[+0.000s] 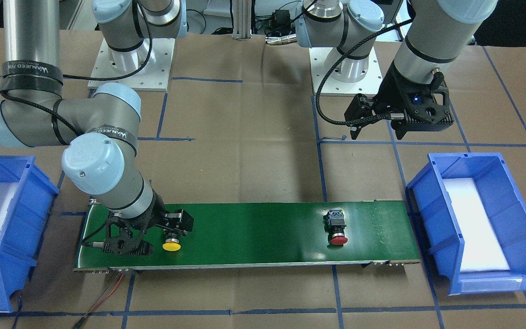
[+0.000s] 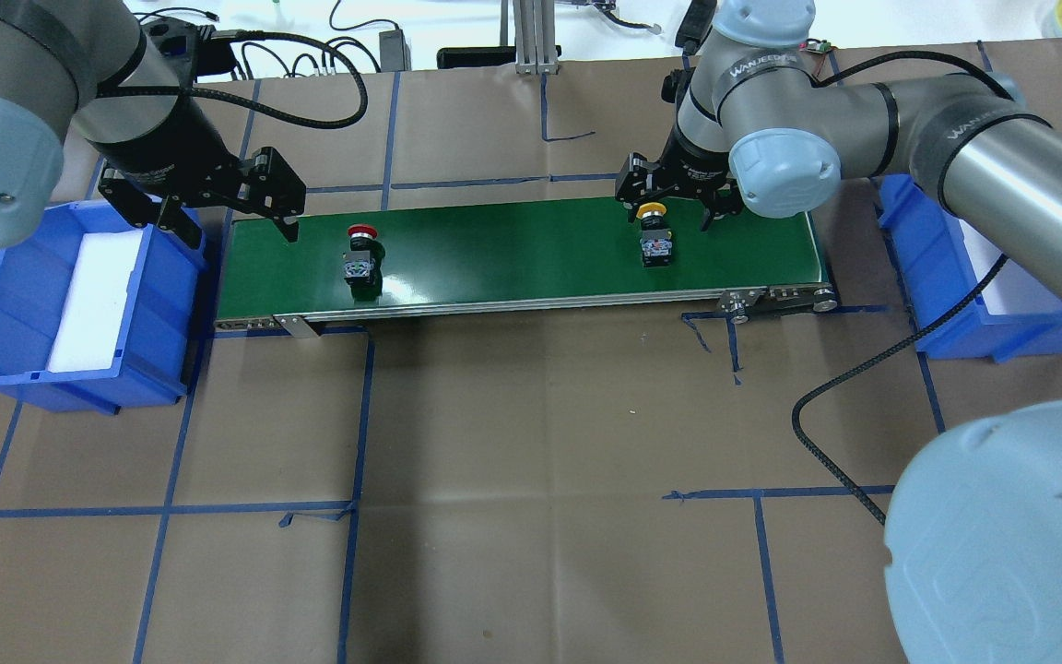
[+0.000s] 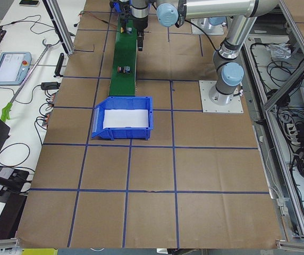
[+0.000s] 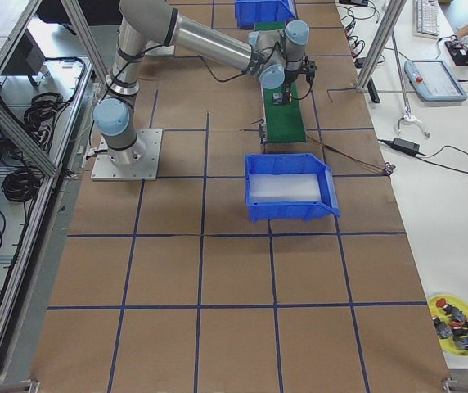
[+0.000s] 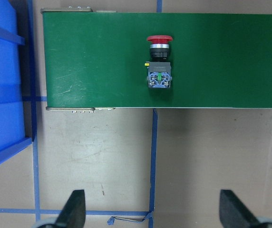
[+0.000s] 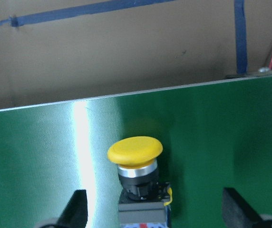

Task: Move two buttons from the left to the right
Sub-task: 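Lower the right gripper onto the yellow button and grasp it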

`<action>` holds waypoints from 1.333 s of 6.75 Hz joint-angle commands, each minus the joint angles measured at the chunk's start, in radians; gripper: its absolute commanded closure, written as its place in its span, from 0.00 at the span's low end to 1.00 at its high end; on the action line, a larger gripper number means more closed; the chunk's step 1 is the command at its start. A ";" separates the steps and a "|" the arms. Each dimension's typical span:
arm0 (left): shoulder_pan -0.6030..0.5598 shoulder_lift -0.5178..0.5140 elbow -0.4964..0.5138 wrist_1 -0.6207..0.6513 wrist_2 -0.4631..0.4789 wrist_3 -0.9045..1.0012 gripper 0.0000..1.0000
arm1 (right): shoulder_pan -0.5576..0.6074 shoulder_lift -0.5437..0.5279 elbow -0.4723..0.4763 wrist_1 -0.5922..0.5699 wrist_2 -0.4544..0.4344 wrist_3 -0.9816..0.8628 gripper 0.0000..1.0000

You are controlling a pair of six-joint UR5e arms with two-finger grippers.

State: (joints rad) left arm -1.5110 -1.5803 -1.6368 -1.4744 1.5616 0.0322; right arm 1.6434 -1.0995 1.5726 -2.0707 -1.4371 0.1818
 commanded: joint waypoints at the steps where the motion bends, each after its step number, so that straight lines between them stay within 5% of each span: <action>1: 0.000 0.000 0.002 0.000 0.000 0.000 0.00 | -0.001 0.006 0.004 0.006 -0.002 -0.004 0.00; 2: 0.000 0.000 0.002 0.000 0.000 0.000 0.00 | -0.002 0.007 0.009 0.003 -0.003 -0.008 0.01; 3: 0.000 0.000 0.002 0.000 0.000 0.000 0.00 | -0.005 0.010 0.010 0.007 -0.006 -0.015 0.13; 6: -0.002 0.000 0.002 0.002 0.000 -0.003 0.00 | -0.020 0.003 0.012 0.058 -0.138 -0.106 0.80; 7: -0.002 0.000 0.000 0.002 -0.002 -0.005 0.00 | -0.030 -0.003 0.009 0.060 -0.172 -0.108 0.92; 9: -0.002 0.000 0.000 0.002 -0.002 -0.006 0.00 | -0.057 -0.055 0.001 0.064 -0.219 -0.110 0.94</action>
State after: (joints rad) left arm -1.5125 -1.5800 -1.6366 -1.4733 1.5602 0.0268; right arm 1.6057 -1.1165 1.5761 -2.0102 -1.6274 0.0754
